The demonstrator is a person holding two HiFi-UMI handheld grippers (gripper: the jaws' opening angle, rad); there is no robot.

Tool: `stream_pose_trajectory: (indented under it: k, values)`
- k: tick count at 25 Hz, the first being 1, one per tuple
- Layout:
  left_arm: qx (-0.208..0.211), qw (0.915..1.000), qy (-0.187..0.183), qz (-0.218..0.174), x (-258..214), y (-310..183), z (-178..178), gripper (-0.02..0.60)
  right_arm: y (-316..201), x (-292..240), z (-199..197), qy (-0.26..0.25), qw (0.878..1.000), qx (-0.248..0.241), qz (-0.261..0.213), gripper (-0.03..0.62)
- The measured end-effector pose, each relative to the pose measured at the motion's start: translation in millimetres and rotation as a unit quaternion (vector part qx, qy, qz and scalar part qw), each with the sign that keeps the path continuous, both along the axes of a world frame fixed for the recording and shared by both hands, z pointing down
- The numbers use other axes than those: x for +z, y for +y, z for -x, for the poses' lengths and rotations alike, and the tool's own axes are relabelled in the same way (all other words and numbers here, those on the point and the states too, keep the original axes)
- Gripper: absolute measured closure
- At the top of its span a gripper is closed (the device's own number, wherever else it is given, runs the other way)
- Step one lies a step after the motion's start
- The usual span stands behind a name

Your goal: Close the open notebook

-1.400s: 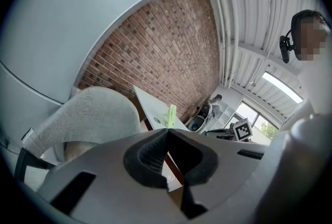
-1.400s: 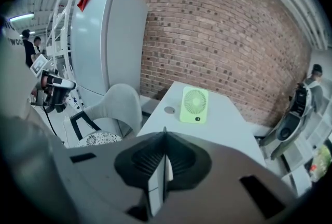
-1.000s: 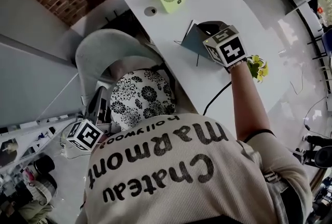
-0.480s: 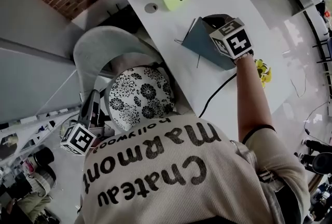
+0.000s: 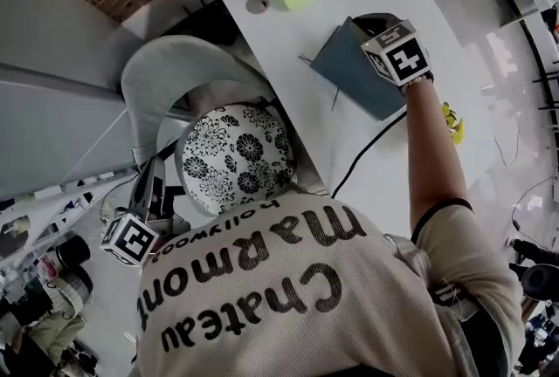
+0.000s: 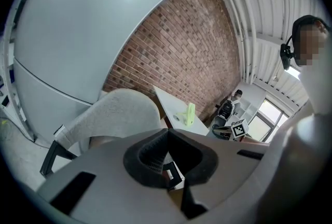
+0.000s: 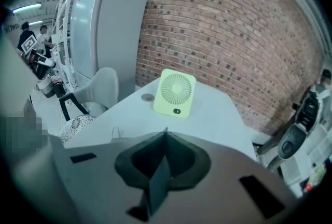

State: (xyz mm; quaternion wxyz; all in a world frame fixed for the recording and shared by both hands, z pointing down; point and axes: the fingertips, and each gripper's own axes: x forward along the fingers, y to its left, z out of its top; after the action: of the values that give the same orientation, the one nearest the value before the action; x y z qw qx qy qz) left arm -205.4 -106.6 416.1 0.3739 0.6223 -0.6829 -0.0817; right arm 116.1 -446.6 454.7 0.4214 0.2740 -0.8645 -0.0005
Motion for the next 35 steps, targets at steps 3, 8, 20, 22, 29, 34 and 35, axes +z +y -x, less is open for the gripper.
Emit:
stream_pose_trajectory:
  k: [3,8,20,22,29,34,35]
  values:
    - [-0.011,0.9999,-0.002,0.003,0.8,6.6,2.0,0.581,-5.6,8.2,-3.8,0.002,1.000,0.001,0.004,0.585]
    - [-0.025,0.9997,-0.003,0.006,0.4,13.1,2.2,0.581,-14.9,25.7,-12.5,0.013,1.000,0.007,0.013,0.585]
    - [-0.036,0.9991,0.004,0.021,8.8,14.3,-10.7,0.581,-24.0,61.0,-21.4,0.003,0.999,0.031,0.043,0.583]
    - [-0.036,0.9991,0.004,0.024,10.1,13.3,-13.2,0.581,-24.5,65.0,-23.8,0.001,0.998,0.032,0.046,0.583]
    - [-0.052,0.9982,0.022,0.021,13.6,15.0,-15.8,0.581,-25.8,76.8,-26.9,-0.004,0.998,0.039,0.053,0.583]
    - [-0.053,0.9980,0.020,0.029,14.8,17.4,-20.9,0.581,-26.7,79.4,-27.7,-0.007,0.998,0.040,0.050,0.582]
    - [-0.054,0.9979,0.021,0.030,15.8,17.6,-21.6,0.581,-27.4,81.1,-28.0,-0.007,0.998,0.041,0.049,0.582]
